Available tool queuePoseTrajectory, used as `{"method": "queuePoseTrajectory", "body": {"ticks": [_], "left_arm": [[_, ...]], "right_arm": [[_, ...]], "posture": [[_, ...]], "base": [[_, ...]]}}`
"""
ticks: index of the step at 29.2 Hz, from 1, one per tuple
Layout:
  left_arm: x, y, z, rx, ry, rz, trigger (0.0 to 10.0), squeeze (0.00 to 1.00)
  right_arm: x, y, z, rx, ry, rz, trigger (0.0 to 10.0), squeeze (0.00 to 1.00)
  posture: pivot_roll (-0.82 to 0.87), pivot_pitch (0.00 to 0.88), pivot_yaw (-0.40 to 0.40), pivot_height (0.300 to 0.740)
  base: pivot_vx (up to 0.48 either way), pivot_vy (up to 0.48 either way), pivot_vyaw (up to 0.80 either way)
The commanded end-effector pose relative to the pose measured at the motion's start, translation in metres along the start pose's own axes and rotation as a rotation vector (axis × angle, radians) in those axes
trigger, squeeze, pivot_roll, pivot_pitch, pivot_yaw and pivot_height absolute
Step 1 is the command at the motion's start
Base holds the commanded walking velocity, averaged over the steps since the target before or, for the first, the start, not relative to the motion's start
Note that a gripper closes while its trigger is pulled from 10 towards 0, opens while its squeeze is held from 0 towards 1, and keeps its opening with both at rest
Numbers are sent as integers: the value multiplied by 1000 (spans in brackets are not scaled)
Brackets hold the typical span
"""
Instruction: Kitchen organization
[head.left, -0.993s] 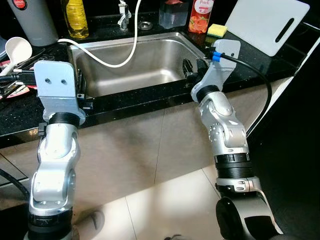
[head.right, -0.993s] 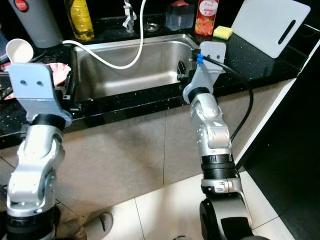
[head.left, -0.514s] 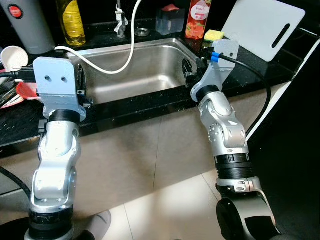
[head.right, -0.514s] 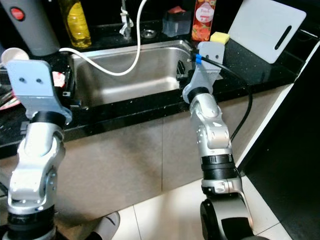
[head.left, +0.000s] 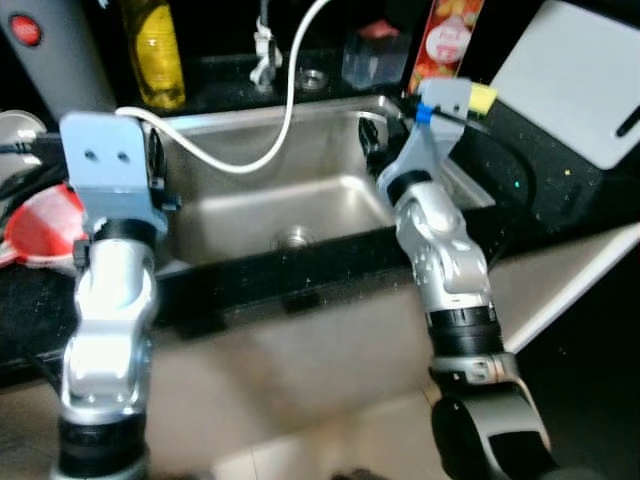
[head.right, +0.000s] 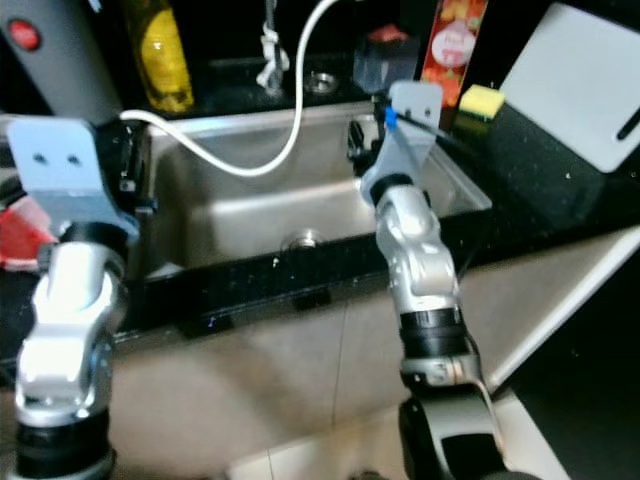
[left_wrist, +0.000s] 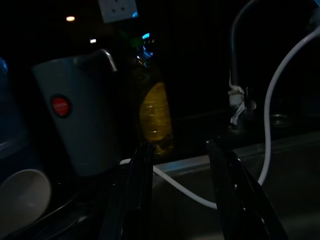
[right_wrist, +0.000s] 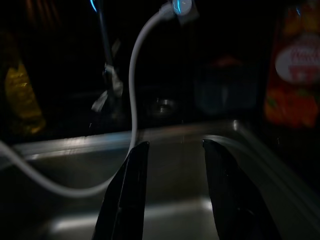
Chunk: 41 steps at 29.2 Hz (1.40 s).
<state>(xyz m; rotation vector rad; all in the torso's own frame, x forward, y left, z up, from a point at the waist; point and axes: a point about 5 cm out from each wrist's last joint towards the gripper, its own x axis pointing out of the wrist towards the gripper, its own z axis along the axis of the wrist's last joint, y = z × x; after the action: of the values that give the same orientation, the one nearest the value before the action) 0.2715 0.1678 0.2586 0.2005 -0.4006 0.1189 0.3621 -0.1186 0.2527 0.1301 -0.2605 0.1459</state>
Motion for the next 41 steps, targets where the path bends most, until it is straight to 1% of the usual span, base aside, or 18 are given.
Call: {"method": "queuePoseTrajectory", "body": {"ticks": [1, 12, 29, 41], "left_arm": [[-2, 3, -3, 5, 12, 18, 10000, 0], [-2, -1, -2, 9, 10, 9, 10000, 0], [-2, -6, -4, 4, 19, -6, 10000, 0], [-5, -12, -7, 2, 36, -21, 10000, 0]], "right_arm": [[0, 6, -2, 9, 1, 14, 10000, 0], [2, 9, -5, 4, 8, 31, 10000, 0], [2, 9, -4, -6, 6, 34, 10000, 0], [2, 9, -7, -31, 26, 39, 10000, 0]], "posture": [[168, 0, -7, 740], [173, 0, -11, 740], [167, 0, -8, 740], [168, 0, -17, 740]], "base": [[0, 0, 0], [0, 0, 0], [0, 0, 0], [0, 0, 800]]}}
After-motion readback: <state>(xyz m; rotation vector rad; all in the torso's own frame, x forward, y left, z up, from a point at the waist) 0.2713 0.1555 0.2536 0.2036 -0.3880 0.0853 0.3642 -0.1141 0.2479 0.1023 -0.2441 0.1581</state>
